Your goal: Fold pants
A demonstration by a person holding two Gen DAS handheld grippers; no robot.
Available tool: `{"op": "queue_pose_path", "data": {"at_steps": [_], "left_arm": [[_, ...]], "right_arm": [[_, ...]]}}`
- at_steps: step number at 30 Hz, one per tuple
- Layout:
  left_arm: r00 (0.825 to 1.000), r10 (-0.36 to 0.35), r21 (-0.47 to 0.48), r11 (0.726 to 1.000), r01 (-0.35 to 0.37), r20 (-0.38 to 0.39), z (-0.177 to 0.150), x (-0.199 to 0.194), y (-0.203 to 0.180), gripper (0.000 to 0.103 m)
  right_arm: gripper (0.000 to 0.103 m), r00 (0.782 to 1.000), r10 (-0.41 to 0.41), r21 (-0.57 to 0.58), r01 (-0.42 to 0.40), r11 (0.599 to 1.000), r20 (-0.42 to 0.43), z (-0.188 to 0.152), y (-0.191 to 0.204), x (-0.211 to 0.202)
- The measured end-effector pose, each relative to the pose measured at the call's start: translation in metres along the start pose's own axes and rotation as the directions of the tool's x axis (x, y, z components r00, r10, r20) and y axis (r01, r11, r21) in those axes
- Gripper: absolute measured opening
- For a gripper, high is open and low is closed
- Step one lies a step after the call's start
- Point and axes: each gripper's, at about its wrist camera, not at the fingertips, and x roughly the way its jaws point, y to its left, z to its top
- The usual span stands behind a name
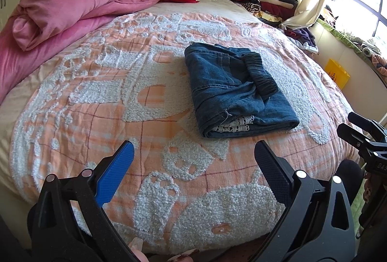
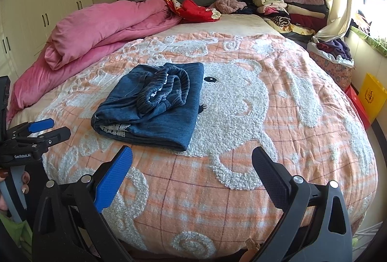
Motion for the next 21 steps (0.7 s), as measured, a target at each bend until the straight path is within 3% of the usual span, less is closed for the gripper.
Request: {"op": "queue_pose_path", "data": {"at_steps": [21], "left_arm": [[1.000, -0.001, 0.002, 1.000, 0.001, -0.002, 0.0007, -0.0008, -0.0005, 0.093]], "right_arm": [[0.098, 1.000, -0.017, 0.001, 0.017, 1.000, 0.001, 0.0019, -0.0015, -0.0027]]}}
